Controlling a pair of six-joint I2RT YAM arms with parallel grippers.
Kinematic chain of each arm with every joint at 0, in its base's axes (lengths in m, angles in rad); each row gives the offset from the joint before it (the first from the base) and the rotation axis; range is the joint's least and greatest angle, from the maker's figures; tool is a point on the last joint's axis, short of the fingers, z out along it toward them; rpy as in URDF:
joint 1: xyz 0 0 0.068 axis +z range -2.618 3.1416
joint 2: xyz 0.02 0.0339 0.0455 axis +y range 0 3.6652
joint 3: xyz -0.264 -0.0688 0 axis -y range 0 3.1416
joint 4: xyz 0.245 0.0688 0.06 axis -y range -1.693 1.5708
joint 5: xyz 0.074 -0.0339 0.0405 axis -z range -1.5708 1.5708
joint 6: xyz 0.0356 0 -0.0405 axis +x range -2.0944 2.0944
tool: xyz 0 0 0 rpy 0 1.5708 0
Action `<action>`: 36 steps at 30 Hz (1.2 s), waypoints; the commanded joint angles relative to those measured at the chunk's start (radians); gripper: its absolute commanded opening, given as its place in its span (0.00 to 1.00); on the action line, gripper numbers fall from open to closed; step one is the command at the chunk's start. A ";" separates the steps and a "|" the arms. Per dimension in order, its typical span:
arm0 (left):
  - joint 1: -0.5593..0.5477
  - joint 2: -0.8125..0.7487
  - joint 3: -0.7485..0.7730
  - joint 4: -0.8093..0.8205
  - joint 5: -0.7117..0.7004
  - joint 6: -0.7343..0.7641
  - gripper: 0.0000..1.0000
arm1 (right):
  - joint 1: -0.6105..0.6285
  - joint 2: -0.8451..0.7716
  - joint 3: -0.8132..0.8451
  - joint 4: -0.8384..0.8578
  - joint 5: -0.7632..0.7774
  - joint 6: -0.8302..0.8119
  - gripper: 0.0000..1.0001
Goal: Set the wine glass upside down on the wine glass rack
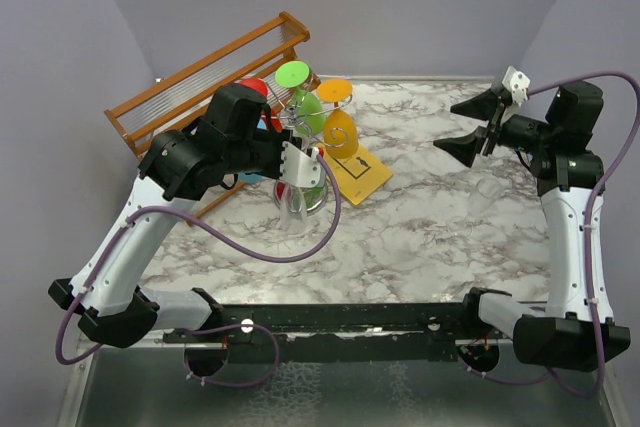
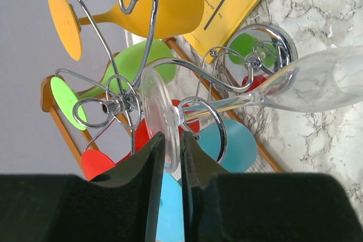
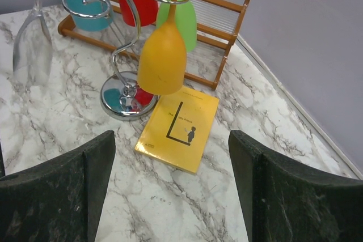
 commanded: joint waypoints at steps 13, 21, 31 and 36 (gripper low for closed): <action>-0.009 -0.001 0.057 -0.041 0.055 -0.030 0.31 | -0.003 -0.015 -0.016 -0.099 0.071 -0.086 0.81; -0.009 -0.001 0.068 -0.080 0.048 -0.026 0.36 | -0.003 -0.014 -0.012 -0.131 0.090 -0.108 0.81; -0.010 -0.009 0.094 -0.111 0.059 -0.028 0.38 | -0.003 -0.015 0.014 -0.172 0.338 -0.034 0.81; -0.010 -0.018 0.114 -0.135 0.079 -0.032 0.41 | -0.003 -0.019 0.013 -0.190 0.505 0.004 0.80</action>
